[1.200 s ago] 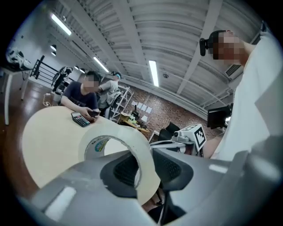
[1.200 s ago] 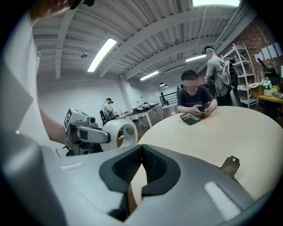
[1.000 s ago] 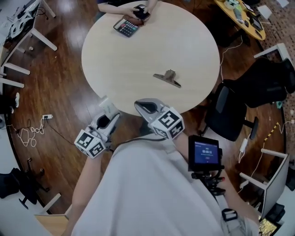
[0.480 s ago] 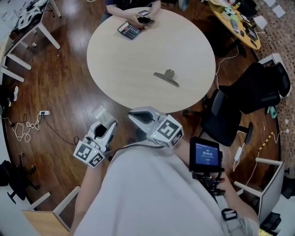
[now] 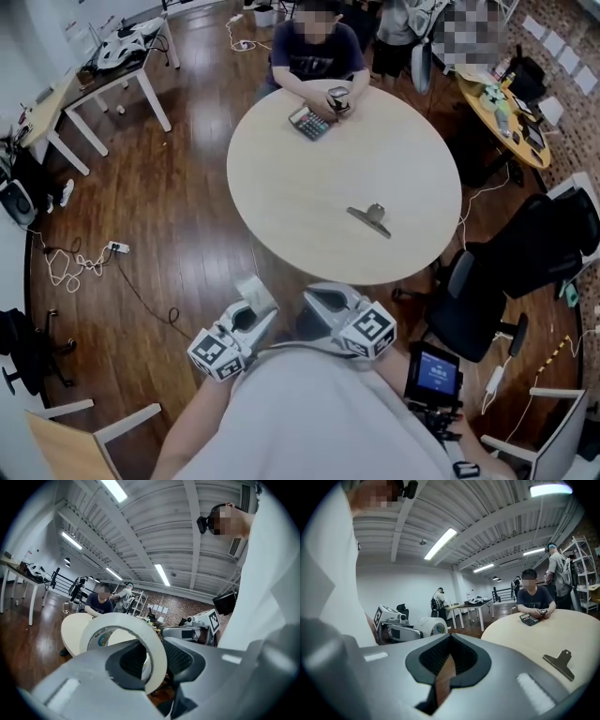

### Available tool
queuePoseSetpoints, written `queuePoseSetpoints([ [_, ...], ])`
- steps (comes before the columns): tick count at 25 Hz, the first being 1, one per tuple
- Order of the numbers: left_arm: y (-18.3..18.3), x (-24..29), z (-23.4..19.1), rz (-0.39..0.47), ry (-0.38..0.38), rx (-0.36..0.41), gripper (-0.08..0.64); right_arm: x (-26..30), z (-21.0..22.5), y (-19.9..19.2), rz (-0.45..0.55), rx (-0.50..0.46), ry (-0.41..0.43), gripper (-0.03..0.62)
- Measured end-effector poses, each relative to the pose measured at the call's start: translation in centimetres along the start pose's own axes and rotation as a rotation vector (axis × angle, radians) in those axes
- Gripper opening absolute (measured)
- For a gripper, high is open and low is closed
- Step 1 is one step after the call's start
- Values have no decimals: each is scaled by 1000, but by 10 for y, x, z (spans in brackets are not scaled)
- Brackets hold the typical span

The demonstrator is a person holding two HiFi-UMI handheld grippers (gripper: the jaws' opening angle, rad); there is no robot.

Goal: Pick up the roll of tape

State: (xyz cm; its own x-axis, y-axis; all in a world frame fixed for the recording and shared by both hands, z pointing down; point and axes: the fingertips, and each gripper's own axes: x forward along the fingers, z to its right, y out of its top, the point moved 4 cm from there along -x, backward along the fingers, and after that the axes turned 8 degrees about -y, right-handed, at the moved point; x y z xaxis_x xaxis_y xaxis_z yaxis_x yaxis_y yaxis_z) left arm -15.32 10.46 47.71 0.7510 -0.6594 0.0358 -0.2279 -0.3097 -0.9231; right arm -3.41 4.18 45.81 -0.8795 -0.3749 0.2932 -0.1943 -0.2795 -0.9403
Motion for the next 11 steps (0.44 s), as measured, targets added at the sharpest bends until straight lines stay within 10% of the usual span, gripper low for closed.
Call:
queuePoseSetpoints([
  [11,-4,-15,16,26,-16,15,118,-7,-23,-9,-15,-25,-3,8],
])
